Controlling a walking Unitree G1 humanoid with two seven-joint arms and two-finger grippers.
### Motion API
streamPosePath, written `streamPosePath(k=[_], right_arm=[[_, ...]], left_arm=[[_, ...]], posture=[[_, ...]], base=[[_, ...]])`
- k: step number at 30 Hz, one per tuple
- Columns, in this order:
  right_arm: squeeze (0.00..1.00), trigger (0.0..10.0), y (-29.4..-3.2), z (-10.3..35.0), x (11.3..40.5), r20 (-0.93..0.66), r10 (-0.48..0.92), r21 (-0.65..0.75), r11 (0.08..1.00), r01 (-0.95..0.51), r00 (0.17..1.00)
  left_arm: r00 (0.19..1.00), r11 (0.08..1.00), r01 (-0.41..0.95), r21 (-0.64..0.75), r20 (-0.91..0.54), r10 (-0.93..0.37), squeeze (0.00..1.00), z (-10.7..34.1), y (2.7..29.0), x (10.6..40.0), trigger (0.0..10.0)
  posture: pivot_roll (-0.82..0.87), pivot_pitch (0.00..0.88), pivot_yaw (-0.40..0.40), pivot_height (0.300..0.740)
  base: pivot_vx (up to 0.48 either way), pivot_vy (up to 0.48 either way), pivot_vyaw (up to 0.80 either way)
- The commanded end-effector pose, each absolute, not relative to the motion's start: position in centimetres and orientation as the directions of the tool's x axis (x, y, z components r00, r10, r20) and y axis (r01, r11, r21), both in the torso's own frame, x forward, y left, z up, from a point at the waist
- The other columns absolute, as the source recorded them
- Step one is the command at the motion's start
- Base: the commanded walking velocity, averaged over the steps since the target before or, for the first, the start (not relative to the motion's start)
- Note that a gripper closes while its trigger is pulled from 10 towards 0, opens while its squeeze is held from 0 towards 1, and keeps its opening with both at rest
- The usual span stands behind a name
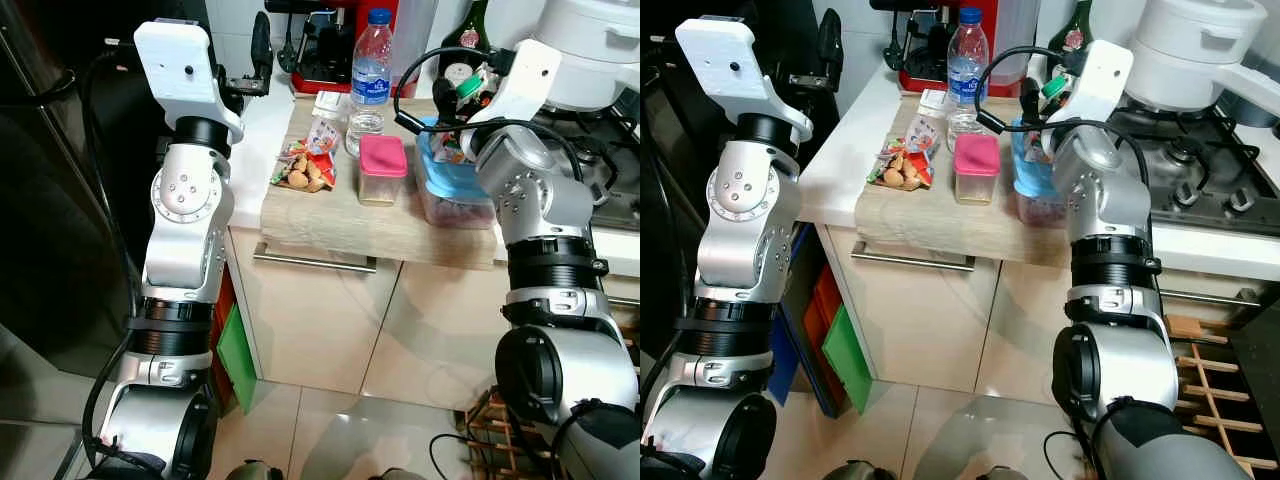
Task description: Restocking fridge
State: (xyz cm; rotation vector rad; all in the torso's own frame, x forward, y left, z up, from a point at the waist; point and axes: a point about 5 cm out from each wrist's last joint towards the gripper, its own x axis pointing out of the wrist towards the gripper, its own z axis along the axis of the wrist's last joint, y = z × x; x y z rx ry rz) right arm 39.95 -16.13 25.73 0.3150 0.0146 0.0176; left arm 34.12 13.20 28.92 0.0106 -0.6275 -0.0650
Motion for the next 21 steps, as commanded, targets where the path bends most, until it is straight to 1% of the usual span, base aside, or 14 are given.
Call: streamPosePath(k=[1,11,12,13,15,19,20,21], right_arm=[[0.00,0.0,-15.7,24.9,40.1,-0.056,0.046,0.329,0.944,-0.025,0.997],[0.00,0.0,-15.7,24.7,40.3,-0.068,0.051,0.320,0.947,-0.027,0.996],[0.00,0.0,-15.8,24.7,40.3,-0.062,0.046,0.305,0.952,-0.025,0.997],[0.00,0.0,-15.9,24.9,40.2,-0.040,0.031,0.259,0.966,-0.020,0.999],[0.00,0.0,-16.0,25.0,40.2,-0.030,0.028,0.243,0.970,-0.020,0.999],[0.00,0.0,-16.1,25.4,40.0,0.033,0.021,0.127,0.992,-0.025,0.999],[0.00,0.0,-16.2,25.6,39.8,0.063,0.030,0.095,0.995,-0.036,0.998],[0.00,0.0,-16.4,25.5,39.7,0.073,0.034,0.068,0.997,-0.039,0.997]], left_arm=[[0.824,0.999,0.046,0.019,0.564,-0.049,0.00,28.5,13.4,34.4,10.0],[0.829,0.999,0.042,0.017,0.557,-0.044,0.00,28.5,13.4,34.5,10.0],[0.830,0.999,0.042,0.017,0.556,-0.044,0.00,28.4,13.4,34.6,10.0],[0.831,0.999,0.043,0.017,0.555,-0.045,0.00,28.4,13.4,34.6,10.0],[0.831,0.999,0.044,0.017,0.554,-0.046,0.00,28.4,13.4,34.6,10.0],[0.837,0.998,0.060,0.023,0.543,-0.063,0.00,28.1,13.0,34.7,10.0],[0.840,0.996,0.071,0.048,0.536,-0.086,0.00,27.9,12.7,34.7,10.0],[0.835,0.990,0.084,0.113,0.535,-0.132,0.00,27.8,12.1,34.6,10.0]], posture=[[-0.11,0.000,0.013,0.740],[-0.11,0.000,0.011,0.740],[-0.11,0.000,0.011,0.740],[-0.11,0.000,0.010,0.740],[-0.11,0.000,0.010,0.740],[-0.12,0.000,0.005,0.740],[-0.12,0.000,0.005,0.740],[-0.12,0.000,0.005,0.740]], base=[[0.000,0.000,0.00],[0.000,0.000,0.00],[0.000,0.000,0.00],[0.000,0.000,0.00],[0.000,0.000,0.00],[0.000,0.000,0.00],[0.000,0.000,0.00],[0.000,0.000,0.00]])
